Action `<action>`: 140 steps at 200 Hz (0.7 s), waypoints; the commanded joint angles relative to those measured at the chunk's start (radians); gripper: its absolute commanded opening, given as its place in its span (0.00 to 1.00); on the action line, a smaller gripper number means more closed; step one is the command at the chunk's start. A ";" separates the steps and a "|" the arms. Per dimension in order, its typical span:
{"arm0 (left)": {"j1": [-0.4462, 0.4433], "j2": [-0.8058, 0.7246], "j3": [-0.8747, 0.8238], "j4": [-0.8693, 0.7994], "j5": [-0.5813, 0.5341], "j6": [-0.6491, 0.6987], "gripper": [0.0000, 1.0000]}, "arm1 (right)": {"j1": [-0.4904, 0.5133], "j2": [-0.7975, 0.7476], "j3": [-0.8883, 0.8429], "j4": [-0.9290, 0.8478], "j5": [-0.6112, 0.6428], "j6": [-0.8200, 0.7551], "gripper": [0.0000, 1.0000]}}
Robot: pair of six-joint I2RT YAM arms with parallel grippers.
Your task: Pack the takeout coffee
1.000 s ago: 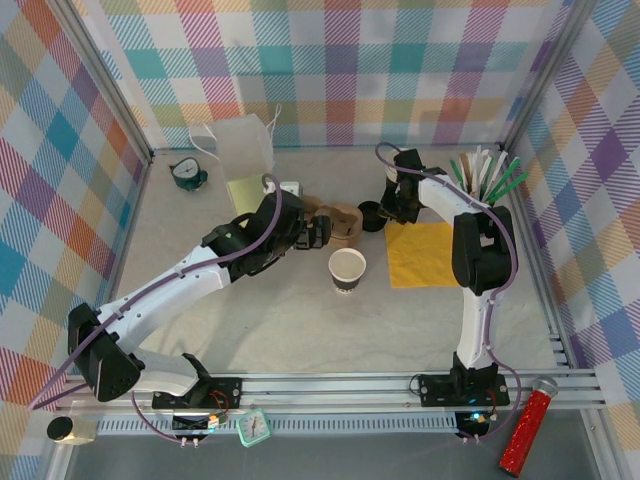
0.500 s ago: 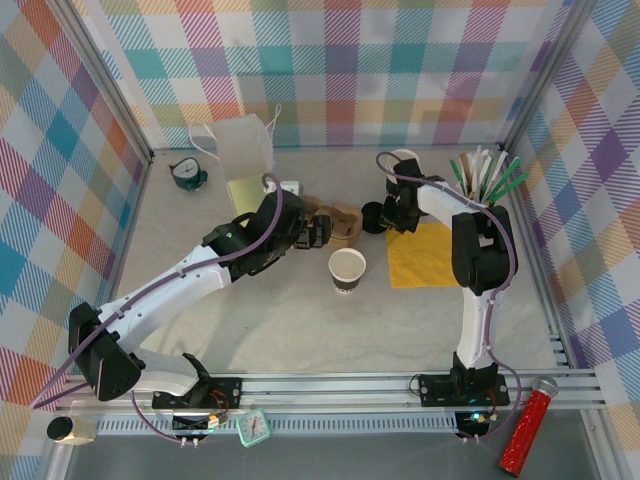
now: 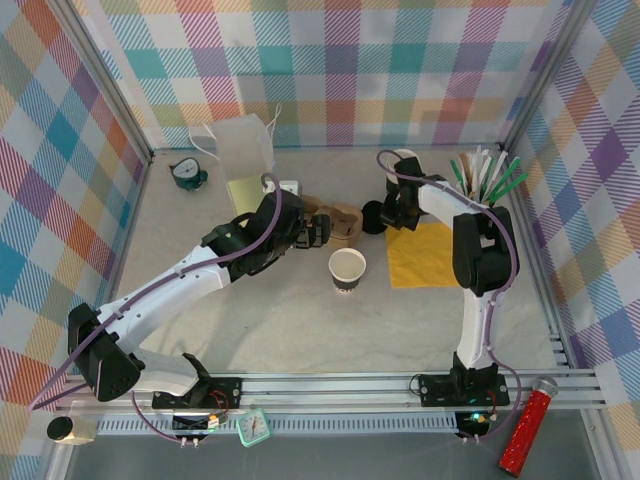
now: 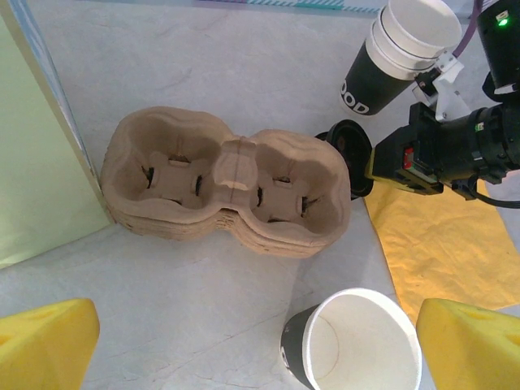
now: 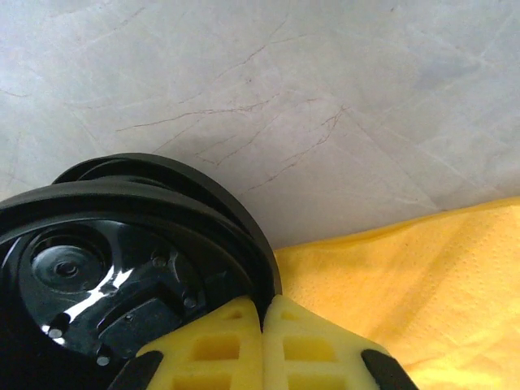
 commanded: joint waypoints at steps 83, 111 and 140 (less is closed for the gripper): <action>-0.010 -0.017 -0.006 0.029 0.005 -0.011 1.00 | 0.007 -0.156 -0.040 -0.040 0.020 -0.027 0.00; -0.010 -0.019 -0.005 0.021 0.008 -0.014 1.00 | 0.009 -0.123 -0.056 0.000 0.019 -0.029 0.00; -0.010 -0.030 -0.005 0.009 0.005 -0.015 1.00 | 0.010 -0.089 -0.061 0.024 0.019 -0.029 0.02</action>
